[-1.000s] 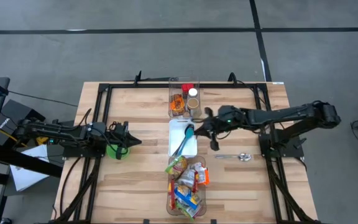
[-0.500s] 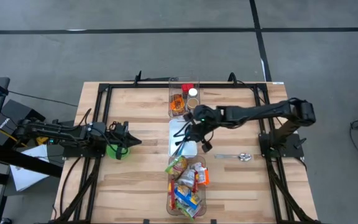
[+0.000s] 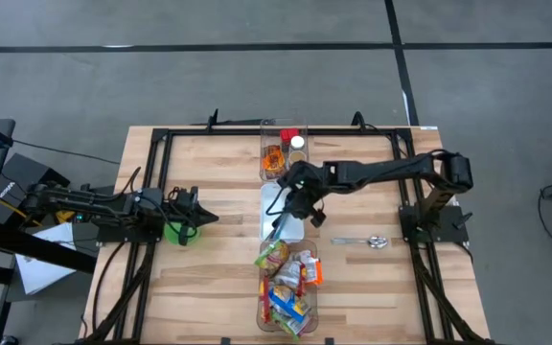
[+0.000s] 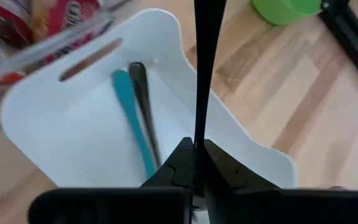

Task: Pick & Place Food Item
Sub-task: Put the black spoon into the white bin

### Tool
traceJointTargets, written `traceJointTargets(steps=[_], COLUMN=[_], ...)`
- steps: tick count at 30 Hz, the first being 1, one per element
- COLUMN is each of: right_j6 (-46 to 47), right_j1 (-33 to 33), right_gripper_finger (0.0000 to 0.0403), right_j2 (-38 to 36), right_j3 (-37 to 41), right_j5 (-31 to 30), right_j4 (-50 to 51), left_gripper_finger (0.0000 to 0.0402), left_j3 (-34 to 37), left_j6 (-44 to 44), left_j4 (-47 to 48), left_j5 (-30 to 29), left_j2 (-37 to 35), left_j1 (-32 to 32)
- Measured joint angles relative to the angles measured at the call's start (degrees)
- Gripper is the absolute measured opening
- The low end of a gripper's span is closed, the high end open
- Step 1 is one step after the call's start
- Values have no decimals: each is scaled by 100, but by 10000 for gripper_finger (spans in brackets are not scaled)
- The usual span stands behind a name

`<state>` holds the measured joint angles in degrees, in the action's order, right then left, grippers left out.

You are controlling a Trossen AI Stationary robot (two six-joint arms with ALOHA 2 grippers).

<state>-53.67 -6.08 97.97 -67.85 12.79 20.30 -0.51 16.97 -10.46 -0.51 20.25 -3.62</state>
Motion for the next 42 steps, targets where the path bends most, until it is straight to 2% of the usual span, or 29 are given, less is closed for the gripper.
traceJointTargets(steps=[9,14,21,35,42], right_j6=[-595,-794,-982,-727,-31], right_j1=[-145,-66,-115,-186,-184], right_gripper_finger=[9,9,9,9,27], right_j2=[196,477,455,452,452], right_j3=[-6,7,7,7,7], right_j5=[-167,-663,-1030,-1014,-1167], right_j4=[176,-2,-86,63,48], left_gripper_finger=[0,0,0,0,0], left_j3=[0,0,0,0,0], left_j6=[0,0,0,0,0], left_j4=[-4,-48,-130,-122,-120], left_j5=[5,10,28,2,2], left_j2=[0,0,13,11,11], left_j1=[-1,0,-1,-2,0])
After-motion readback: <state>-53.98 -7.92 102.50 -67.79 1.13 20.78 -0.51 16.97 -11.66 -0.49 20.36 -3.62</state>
